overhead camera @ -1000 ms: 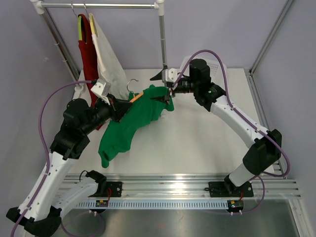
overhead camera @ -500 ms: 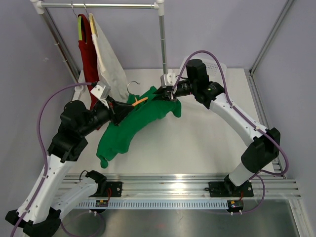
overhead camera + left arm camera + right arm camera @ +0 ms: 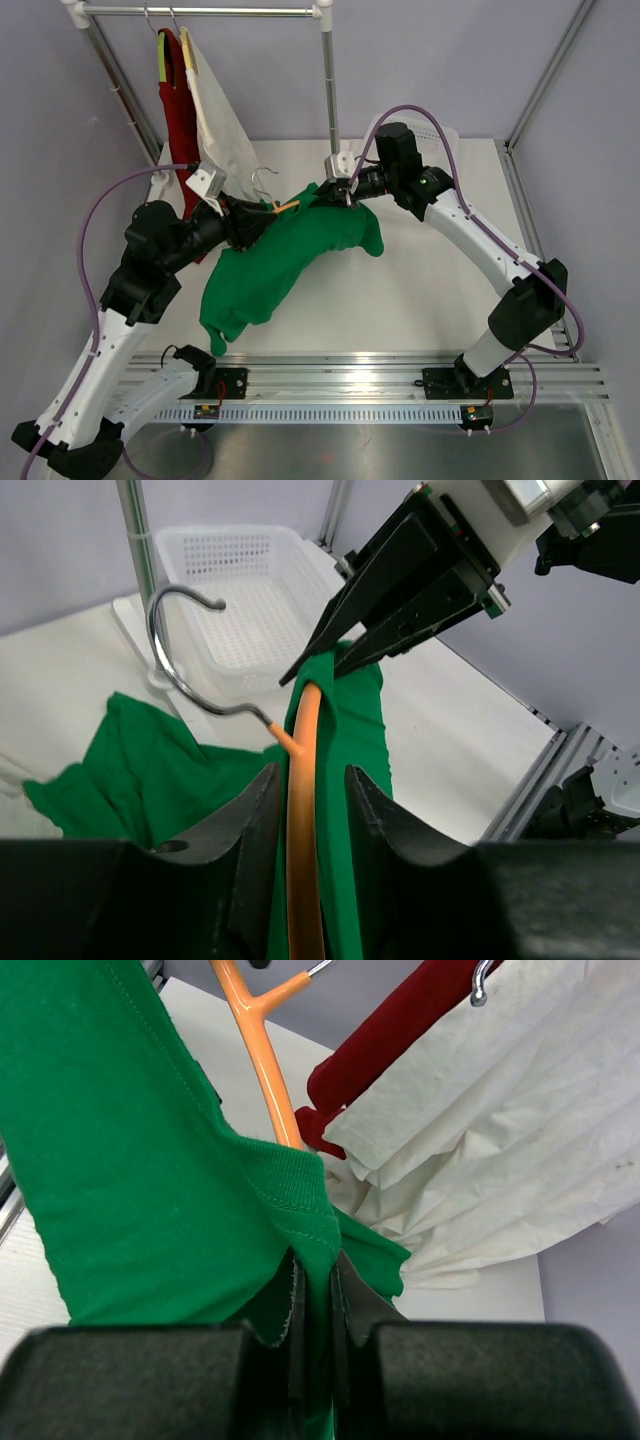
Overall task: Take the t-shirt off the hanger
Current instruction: Remove the tshirt from the hanger
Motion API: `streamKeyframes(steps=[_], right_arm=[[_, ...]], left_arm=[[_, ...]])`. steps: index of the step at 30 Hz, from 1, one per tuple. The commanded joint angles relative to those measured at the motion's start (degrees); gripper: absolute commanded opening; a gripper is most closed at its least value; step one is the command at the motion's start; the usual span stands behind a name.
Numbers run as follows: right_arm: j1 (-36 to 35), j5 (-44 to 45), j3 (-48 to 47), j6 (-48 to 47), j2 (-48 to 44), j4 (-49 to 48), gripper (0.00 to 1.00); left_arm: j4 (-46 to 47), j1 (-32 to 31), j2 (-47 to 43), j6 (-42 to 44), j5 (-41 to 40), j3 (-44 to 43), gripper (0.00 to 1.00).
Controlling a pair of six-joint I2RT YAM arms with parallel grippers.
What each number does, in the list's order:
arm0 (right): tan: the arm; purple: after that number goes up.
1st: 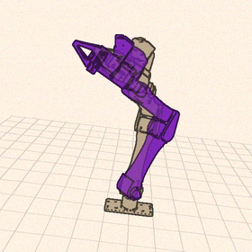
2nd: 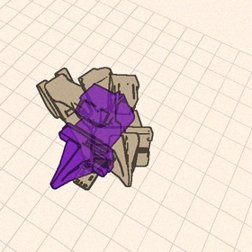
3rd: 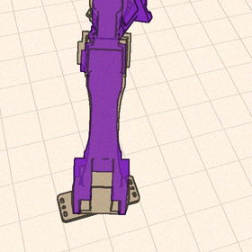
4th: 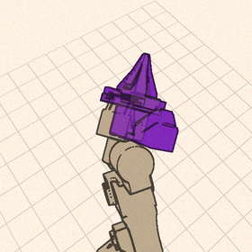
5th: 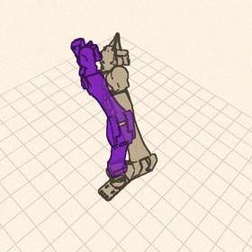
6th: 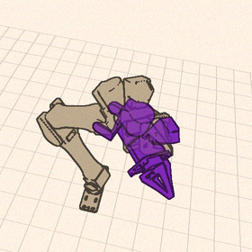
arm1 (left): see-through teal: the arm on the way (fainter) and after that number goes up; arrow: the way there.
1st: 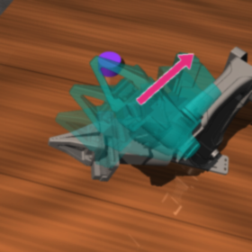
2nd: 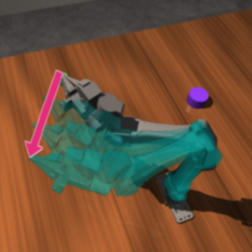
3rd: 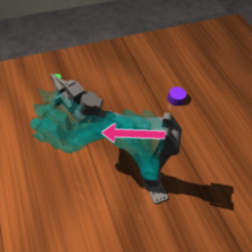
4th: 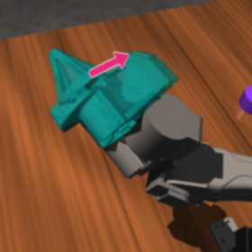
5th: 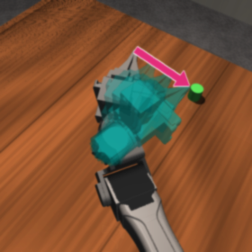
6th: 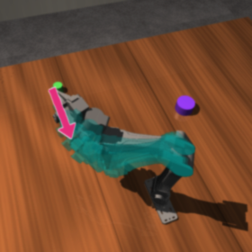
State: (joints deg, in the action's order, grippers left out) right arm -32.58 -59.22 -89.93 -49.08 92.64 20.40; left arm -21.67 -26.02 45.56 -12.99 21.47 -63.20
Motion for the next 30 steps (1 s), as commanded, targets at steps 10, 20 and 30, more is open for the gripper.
streamKeyframes(steps=[10,20,30], right_arm=[[-0.6,-1.2,1.2,1.7,-4.7,-0.2,0.00],[-0.7,-1.3,1.8,0.6,-5.3,1.7,0.00],[-0.7,-1.3,2.7,1.0,-6.6,1.7,0.00]], left_arm=[[6.6,-0.5,-0.9,0.9,-0.1,-1.0,0.62],[10.3,-0.5,-3.9,2.7,-0.4,2.1,0.99],[13.8,-0.5,-5.0,0.2,-4.8,4.8,0.99]])
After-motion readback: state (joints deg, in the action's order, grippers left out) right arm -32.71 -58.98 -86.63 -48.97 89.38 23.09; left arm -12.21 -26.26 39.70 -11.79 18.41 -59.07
